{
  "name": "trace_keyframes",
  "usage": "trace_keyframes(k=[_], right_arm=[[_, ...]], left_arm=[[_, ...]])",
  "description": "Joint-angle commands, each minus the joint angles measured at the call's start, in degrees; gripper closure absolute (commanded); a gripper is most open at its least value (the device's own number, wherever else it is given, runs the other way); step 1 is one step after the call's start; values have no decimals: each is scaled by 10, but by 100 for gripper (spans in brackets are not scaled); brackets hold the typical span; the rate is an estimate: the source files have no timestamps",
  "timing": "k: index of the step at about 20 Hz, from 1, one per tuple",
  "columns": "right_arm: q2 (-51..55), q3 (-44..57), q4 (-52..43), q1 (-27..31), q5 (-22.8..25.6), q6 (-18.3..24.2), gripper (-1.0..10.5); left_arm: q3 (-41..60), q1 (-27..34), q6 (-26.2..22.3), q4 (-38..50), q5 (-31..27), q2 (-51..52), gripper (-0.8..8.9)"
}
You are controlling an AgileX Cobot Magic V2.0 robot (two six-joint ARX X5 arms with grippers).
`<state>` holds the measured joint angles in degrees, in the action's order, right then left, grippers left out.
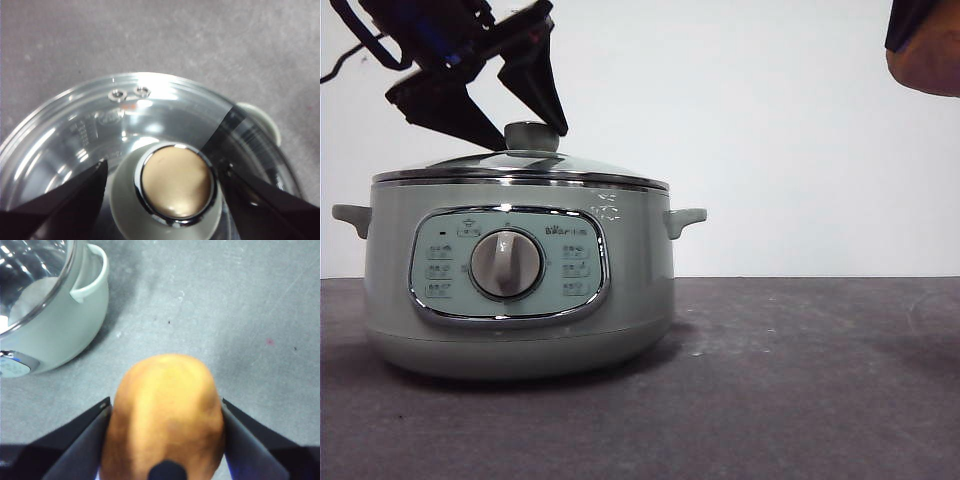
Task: Pick up the potato,open the lid,put the potato in the pot,close the lid
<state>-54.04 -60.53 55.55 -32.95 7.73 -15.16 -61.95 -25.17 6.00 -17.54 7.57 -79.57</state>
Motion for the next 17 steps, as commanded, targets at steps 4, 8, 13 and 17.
trace_keyframes(k=[4,8,13,17], right_arm=[[1,1,-1,-1,4,0,946],[1,1,-5,-1,3,0,946],[0,1,-47,-1,3,0,950],[-24,1,-82,-3,-3,6,956]], left_arm=[[0,-7,-31,-2,0,-5,825],[0,-8,-32,0,0,-2,822],[0,-8,-32,0,-2,68,822],[0,-7,-33,-9,-14,176,822]])
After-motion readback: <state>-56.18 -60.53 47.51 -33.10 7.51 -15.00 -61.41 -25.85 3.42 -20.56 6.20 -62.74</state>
